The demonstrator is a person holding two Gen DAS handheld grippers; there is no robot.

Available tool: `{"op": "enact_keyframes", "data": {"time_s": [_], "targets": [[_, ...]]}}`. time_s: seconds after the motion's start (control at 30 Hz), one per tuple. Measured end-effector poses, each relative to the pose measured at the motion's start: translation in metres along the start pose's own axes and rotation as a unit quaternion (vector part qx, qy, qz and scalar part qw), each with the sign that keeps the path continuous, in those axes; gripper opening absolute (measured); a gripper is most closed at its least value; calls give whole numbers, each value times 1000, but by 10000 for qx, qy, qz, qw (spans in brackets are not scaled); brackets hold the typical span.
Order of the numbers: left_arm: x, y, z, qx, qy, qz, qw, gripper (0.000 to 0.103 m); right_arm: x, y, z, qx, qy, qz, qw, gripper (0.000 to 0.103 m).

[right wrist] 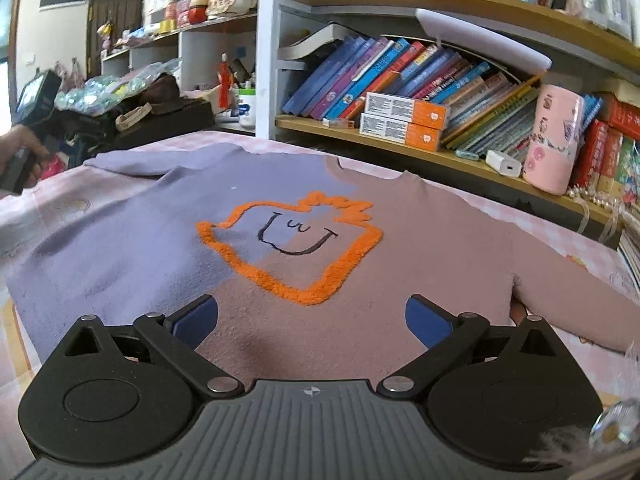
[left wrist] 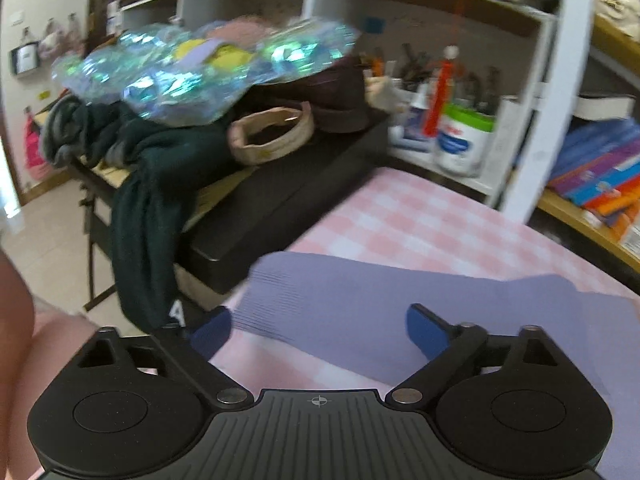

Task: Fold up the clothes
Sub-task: 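Open both grippers and release the hem, moving the left gripper toward the sleeve, then grasp the lavender sleeve cuff with the left gripper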

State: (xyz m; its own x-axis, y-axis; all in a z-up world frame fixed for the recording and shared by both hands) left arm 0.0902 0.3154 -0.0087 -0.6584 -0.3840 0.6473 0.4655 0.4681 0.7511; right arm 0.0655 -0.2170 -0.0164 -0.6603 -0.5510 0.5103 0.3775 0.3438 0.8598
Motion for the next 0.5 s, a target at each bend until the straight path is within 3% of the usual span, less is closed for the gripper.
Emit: {"op": "enact_keyframes", "data": {"time_s": [0.1, 0.23, 0.33, 0.4, 0.5], "targets": [[-11, 4, 8, 196, 57, 84, 9998, 78, 0, 0, -2, -78, 1, 10, 10000, 101], [-25, 7, 15, 307, 328, 116, 9989, 77, -1, 0, -3, -83, 24, 41, 10000, 101], [-30, 7, 11, 68, 489, 147, 9987, 76, -1, 0, -3, -87, 42, 64, 9999, 101], [-31, 7, 8, 7, 480, 169, 9987, 76, 0, 0, -3, -94, 51, 43, 9999, 101], [-28, 9, 6, 339, 118, 171, 9992, 76, 0, 1, -3, -110, 74, 42, 9999, 101]]}}
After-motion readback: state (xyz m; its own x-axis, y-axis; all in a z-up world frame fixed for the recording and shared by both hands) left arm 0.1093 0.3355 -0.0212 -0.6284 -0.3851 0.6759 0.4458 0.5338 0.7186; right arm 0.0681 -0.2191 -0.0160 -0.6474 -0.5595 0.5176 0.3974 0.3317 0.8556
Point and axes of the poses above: each gripper's, at about its wrist camera, not at the fingertips, and x roughly against the way its jaws point, z to its left, y to its top, the point moved 3 cm from there along -x, roughly the way its jaws point, and after that the axes turned 1 degree about z, right-handed, at the moved point
